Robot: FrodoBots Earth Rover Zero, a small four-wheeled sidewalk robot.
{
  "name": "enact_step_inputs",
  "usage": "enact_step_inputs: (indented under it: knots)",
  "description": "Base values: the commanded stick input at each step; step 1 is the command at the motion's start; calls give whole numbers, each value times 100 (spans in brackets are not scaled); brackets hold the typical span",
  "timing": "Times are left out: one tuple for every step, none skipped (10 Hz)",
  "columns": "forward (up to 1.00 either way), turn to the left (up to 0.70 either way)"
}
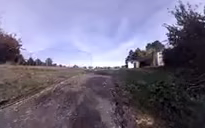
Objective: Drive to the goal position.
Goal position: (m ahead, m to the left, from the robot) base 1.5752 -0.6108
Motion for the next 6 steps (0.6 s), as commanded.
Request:
enact_step_inputs:
  knots:
    - [85, 0]
    - [85, 0]
    - [85, 0]
    - [85, 0]
    - [85, 0]
    - [85, 0]
